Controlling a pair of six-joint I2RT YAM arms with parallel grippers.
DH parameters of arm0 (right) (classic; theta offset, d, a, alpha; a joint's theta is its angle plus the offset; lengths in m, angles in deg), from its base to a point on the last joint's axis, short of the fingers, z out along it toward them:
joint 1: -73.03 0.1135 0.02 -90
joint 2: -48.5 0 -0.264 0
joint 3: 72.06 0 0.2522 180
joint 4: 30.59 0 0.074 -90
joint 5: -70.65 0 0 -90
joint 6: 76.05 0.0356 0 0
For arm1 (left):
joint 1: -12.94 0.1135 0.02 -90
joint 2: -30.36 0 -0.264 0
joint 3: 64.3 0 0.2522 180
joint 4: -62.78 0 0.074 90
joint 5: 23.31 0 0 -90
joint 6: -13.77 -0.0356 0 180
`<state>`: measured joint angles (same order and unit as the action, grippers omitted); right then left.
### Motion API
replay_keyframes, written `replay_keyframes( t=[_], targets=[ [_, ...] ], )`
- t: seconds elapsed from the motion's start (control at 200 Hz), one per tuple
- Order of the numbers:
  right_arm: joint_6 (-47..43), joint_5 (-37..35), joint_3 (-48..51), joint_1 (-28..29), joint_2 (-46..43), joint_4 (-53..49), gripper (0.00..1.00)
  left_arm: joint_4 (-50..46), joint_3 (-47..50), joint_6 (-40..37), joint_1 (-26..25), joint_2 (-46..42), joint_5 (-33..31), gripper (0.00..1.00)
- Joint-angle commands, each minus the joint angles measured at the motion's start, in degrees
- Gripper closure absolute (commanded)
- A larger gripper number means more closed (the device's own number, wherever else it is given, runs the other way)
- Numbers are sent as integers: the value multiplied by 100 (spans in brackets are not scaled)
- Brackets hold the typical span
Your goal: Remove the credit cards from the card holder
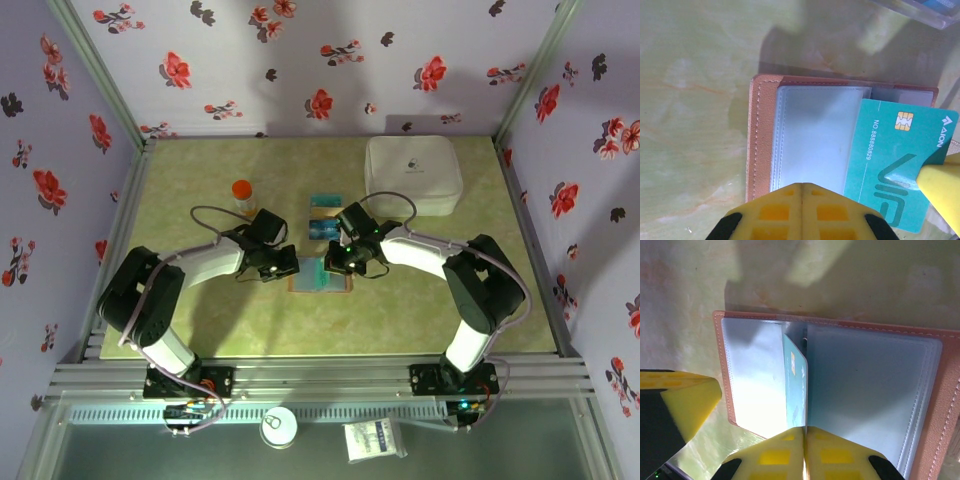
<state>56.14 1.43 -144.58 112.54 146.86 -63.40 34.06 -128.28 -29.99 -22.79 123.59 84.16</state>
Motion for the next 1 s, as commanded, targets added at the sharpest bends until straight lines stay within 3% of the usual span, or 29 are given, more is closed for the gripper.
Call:
replay_keyframes(
  t=[0.0,0.995],
  targets=[
    [-115,-325,-148,48,-182,-427,91,-143,56,-140,57,-106,-148,98],
    [-247,-674,-433,119,-123,-992,91,291,124,-1,24,81,272,98]
  ],
)
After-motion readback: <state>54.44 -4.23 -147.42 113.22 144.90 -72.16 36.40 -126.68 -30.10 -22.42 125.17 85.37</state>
